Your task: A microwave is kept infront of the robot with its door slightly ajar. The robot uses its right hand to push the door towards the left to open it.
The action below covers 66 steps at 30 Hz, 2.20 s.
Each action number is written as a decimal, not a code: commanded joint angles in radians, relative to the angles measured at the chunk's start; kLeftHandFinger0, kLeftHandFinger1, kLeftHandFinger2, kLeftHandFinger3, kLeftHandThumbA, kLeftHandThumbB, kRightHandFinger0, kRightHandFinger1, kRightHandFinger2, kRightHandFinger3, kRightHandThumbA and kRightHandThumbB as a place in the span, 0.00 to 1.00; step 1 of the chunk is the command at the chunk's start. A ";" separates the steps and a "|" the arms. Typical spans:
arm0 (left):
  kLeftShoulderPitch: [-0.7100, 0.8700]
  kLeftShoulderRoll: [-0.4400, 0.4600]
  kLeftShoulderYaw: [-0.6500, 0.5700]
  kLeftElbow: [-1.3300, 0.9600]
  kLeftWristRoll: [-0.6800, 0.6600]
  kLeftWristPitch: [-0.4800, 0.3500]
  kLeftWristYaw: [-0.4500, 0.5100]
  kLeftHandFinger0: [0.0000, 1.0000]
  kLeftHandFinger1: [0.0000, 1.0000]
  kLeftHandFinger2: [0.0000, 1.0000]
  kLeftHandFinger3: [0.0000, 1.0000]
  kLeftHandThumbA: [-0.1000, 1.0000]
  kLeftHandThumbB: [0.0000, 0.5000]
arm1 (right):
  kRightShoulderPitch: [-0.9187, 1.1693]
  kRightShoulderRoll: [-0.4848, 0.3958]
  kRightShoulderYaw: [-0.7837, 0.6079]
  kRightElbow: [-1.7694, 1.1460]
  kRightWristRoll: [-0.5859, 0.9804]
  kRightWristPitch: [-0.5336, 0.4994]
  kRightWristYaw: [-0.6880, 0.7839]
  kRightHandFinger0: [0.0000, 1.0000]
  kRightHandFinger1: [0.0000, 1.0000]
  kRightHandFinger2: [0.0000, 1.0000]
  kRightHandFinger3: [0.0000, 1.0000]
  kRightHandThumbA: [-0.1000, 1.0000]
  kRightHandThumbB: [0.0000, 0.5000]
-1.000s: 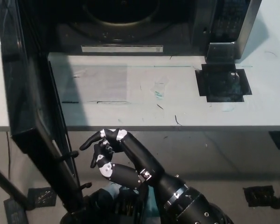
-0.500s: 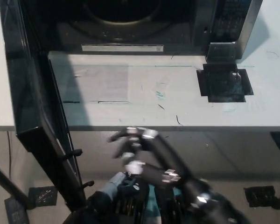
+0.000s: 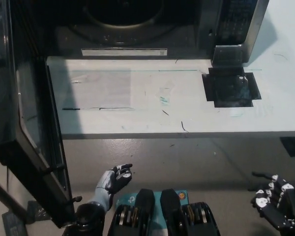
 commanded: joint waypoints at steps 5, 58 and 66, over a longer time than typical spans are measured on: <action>-0.011 -0.011 0.013 -0.025 -0.041 -0.043 -0.033 0.87 0.83 0.84 0.72 0.17 0.41 | -0.047 0.048 -0.055 0.096 0.066 -0.111 -0.059 0.24 0.25 0.36 0.58 0.26 0.40; 0.015 -0.017 0.010 -0.043 -0.051 -0.054 -0.015 0.87 0.84 0.87 0.77 0.19 0.42 | -0.078 0.027 -0.038 0.348 0.065 -0.312 -0.097 0.25 0.28 0.38 0.56 0.25 0.46; 0.014 -0.021 0.012 -0.043 -0.052 -0.057 -0.007 0.88 0.85 0.88 0.79 0.19 0.41 | -0.082 0.021 -0.035 0.347 0.059 -0.314 -0.100 0.24 0.28 0.38 0.56 0.23 0.45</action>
